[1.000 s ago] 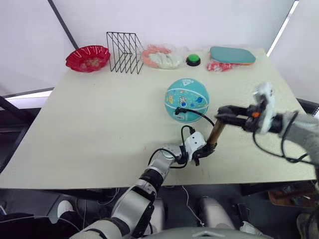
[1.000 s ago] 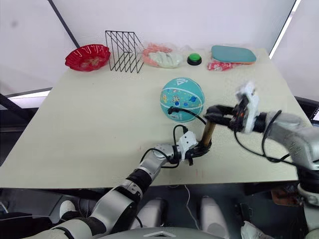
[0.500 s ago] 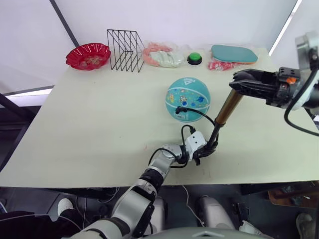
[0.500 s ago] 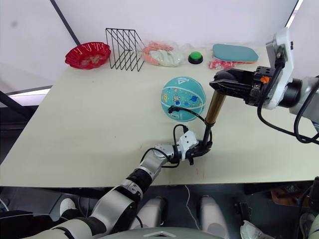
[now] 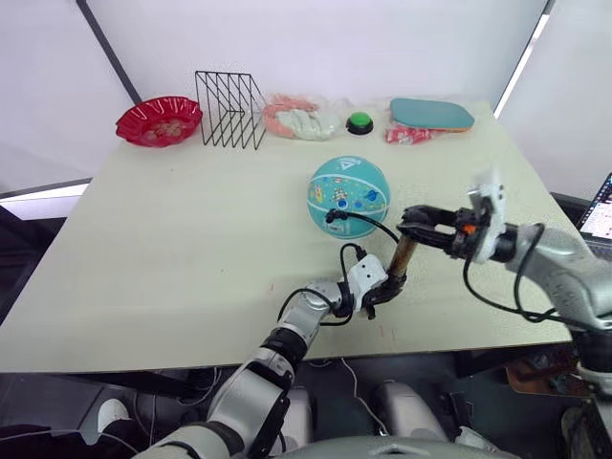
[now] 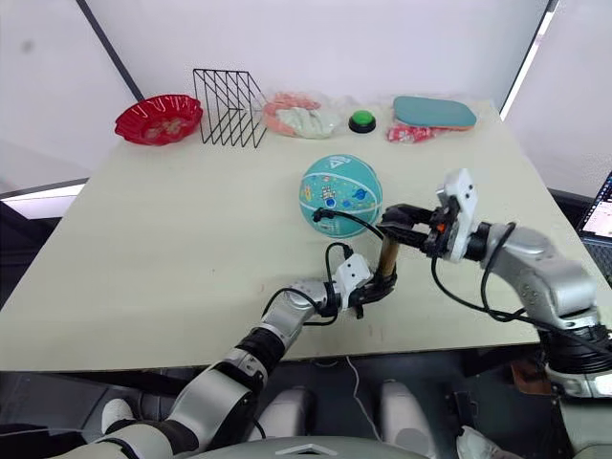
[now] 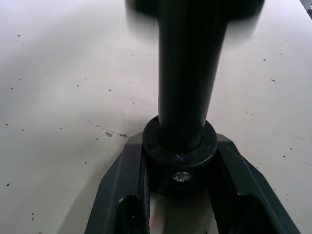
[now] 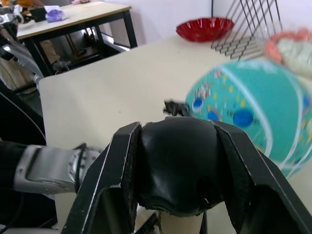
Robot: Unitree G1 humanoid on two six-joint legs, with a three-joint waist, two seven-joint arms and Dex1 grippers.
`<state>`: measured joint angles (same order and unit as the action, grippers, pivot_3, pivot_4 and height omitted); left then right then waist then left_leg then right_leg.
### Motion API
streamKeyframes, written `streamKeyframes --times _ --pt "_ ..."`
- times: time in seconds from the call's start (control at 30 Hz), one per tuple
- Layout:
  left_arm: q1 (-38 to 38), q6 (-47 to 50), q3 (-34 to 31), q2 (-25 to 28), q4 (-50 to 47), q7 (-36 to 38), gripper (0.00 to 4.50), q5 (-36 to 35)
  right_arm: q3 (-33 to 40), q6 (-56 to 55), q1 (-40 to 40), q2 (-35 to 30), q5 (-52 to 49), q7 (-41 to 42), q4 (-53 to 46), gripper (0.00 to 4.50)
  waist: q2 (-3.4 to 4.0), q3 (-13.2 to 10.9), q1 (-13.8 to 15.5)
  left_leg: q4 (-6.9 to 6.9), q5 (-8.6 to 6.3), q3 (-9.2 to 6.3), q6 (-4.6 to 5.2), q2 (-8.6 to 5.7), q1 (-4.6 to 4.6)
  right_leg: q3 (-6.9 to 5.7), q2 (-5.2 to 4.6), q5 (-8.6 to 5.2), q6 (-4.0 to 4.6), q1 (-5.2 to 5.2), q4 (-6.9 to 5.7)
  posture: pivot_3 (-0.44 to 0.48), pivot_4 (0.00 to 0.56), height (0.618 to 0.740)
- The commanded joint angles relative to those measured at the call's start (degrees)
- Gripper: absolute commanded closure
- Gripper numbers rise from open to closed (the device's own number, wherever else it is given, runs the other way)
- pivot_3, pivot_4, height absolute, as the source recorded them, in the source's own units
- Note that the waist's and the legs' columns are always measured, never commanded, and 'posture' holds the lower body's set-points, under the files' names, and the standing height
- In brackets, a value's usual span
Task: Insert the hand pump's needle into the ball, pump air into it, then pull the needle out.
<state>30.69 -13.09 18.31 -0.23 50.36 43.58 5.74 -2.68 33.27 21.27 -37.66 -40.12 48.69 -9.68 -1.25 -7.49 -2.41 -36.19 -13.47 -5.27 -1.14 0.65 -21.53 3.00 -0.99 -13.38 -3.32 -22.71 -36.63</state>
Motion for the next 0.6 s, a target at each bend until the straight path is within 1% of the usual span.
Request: streamKeyframes --times 0.03,0.17,0.33,0.4,0.53,0.6 --pt "-2.0 2.42 0.94 0.27 2.48 1.04 3.45 1.01 -8.76 -1.05 -5.12 2.56 9.43 -0.21 7.99 2.86 -0.06 0.17 -0.02 0.0 0.0 0.01 0.0 -0.01 0.01 0.01 0.0 0.0 0.0 0.0 0.0 0.0 0.15 0.74" --pt "-1.79 2.25 0.73 0.57 2.94 1.07 3.45 1.04 -0.34 3.3 -1.35 0.83 2.79 -1.69 -0.21 2.86 -0.03 0.33 0.05 0.01 -0.01 -0.02 -0.01 0.0 0.09 0.01 -0.01 0.0 0.01 0.05 0.0 0.0 0.15 0.74" --pt "-1.64 2.05 0.72 0.33 3.46 0.95 3.45 1.02 7.81 10.81 2.26 -2.82 -4.34 -3.8 -7.49 2.86 0.43 -0.32 0.47 -0.02 0.0 -0.04 -0.01 -0.15 -0.3 0.03 -0.12 0.0 0.0 -0.24 0.02 0.0 0.15 0.74" --pt "-1.65 1.93 0.73 0.27 3.6 1.01 3.45 1.02 10.69 13.66 4.4 -4.0 -7.45 -5.16 -9.4 2.86 0.62 -0.57 0.76 -0.02 0.0 -0.03 0.0 -0.22 -0.48 0.07 -0.16 0.01 0.0 -0.41 0.02 0.0 0.15 0.74" --pt "-1.76 1.81 0.78 0.26 3.69 1.2 3.45 1.08 14.14 16.81 7.56 -6.13 -10.79 -6.64 -11.69 2.86 0.55 -0.87 1.32 -0.03 0.0 -0.01 0.0 -0.27 -0.58 0.09 -0.19 0.03 -0.04 -0.48 0.04 0.0 0.15 0.74" --pt "-1.81 1.77 0.86 0.23 3.88 1.32 3.45 1.11 16.97 18.87 11.1 -7.61 -13.76 -8.25 -12.33 2.86 0.57 -1.07 1.44 -0.03 0.01 -0.01 0.0 -0.26 -0.58 0.08 -0.19 0.02 -0.01 -0.47 0.04 0.0 0.15 0.74"
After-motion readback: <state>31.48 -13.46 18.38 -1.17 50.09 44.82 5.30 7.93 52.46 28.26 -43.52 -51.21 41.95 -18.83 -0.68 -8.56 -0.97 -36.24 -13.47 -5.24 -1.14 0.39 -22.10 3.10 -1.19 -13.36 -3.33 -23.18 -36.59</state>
